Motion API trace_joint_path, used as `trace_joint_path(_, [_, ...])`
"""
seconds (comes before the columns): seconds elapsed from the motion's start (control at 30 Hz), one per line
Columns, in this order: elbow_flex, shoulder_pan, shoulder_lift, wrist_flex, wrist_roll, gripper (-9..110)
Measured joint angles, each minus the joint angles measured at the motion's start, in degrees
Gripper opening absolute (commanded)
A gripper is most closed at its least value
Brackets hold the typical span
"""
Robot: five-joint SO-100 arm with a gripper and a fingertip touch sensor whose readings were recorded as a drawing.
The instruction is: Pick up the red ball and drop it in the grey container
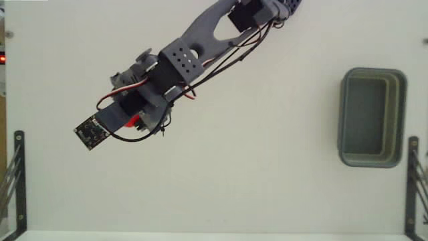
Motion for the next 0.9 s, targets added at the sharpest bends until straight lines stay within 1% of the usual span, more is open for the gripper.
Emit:
trace_joint_path(0.2, [-8.53,0.09,-3.60,5.54,0.00,71])
trace_joint_path(0.9, [-8.88,0.00,-3.60,5.62,0.00,71])
